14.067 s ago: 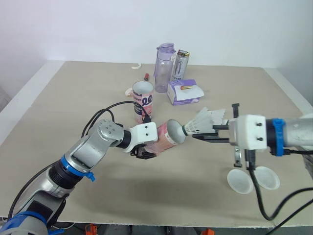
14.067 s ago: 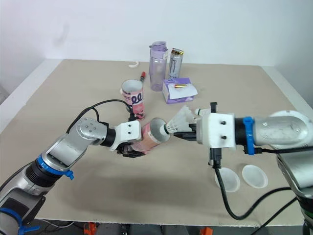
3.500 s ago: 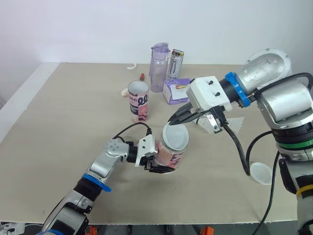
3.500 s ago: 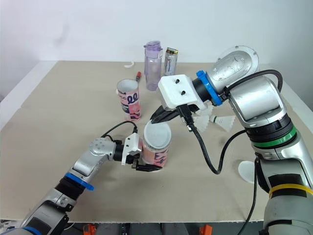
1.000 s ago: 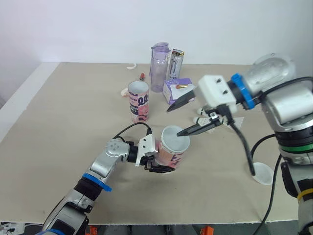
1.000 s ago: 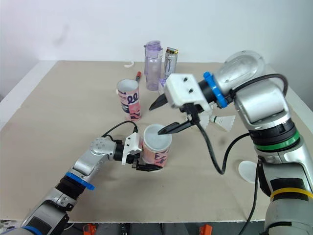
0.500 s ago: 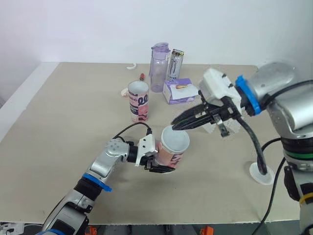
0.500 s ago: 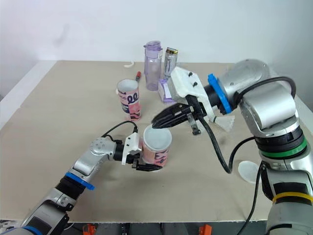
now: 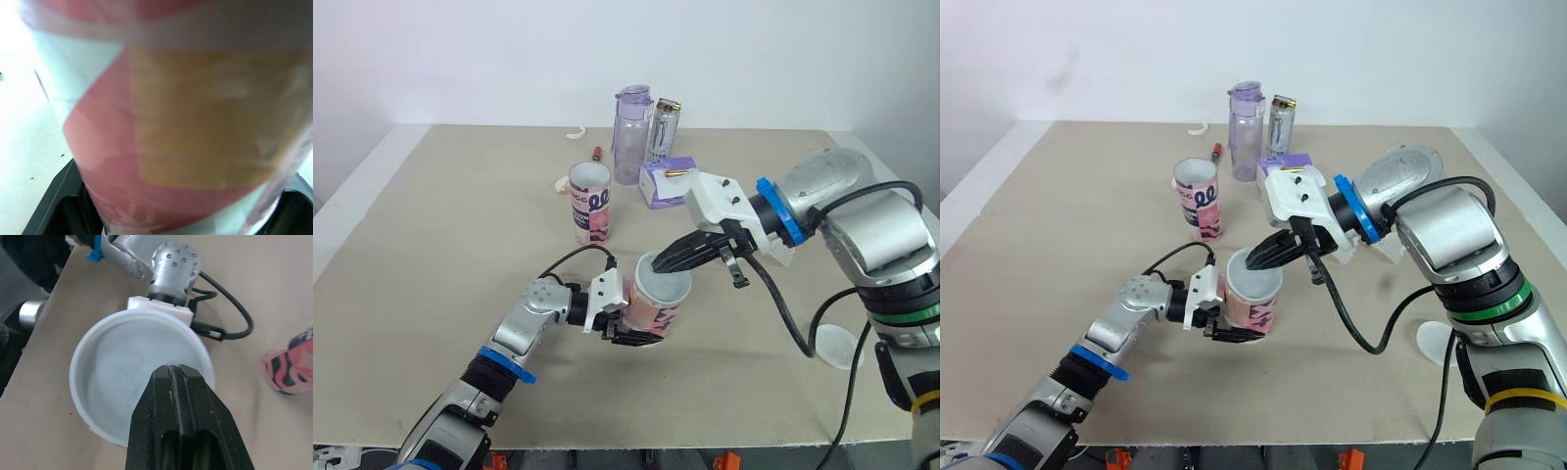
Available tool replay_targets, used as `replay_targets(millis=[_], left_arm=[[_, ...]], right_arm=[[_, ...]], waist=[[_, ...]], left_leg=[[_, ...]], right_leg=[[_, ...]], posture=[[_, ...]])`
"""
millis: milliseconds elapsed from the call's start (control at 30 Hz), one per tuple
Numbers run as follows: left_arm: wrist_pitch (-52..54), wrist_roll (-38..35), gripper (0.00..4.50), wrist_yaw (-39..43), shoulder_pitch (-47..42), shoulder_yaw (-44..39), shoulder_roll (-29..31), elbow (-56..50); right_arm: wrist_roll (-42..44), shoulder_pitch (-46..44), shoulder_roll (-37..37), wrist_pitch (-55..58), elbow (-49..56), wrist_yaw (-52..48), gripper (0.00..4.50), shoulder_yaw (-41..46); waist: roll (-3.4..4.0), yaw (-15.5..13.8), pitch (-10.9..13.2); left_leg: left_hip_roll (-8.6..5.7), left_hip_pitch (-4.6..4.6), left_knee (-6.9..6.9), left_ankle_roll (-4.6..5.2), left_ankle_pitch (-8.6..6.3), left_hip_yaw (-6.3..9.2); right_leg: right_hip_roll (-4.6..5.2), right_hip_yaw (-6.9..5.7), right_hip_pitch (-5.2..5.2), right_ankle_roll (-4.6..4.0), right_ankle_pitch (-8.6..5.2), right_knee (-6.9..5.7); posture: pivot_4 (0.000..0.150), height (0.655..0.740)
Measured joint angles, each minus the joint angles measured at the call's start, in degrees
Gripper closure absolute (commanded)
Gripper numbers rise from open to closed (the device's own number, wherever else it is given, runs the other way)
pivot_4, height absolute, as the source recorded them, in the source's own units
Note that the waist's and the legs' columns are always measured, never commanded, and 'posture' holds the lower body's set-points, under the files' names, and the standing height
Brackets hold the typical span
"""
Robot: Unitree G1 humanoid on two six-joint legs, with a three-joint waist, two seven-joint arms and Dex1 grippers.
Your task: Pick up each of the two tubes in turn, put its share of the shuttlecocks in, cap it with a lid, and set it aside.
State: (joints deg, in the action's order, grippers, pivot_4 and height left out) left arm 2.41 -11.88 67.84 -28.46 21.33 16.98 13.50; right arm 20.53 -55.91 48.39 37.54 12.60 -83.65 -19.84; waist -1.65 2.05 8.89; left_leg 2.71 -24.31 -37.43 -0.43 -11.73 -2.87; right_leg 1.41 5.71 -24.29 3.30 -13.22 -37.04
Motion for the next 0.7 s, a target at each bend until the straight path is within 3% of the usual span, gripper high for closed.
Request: replay_targets(millis=[700], left_arm=[[0.0, 0.0, 1.19, -0.3, 0.4, -0.9, 0.0, 1.6]], right_arm=[[-9.4, -1.6, -2.3, -10.7, -1.7, -2.9, 4.44, -4.6]], waist=[[-0.55, 0.5, -0.8]], left_leg=[[0.14, 0.39, 0.04, -0.16, -0.09, -0.06]], right_leg=[[0.46, -0.33, 0.04, -0.06, 0.03, 0.03]], posture=[[0.150, 0.7400]])
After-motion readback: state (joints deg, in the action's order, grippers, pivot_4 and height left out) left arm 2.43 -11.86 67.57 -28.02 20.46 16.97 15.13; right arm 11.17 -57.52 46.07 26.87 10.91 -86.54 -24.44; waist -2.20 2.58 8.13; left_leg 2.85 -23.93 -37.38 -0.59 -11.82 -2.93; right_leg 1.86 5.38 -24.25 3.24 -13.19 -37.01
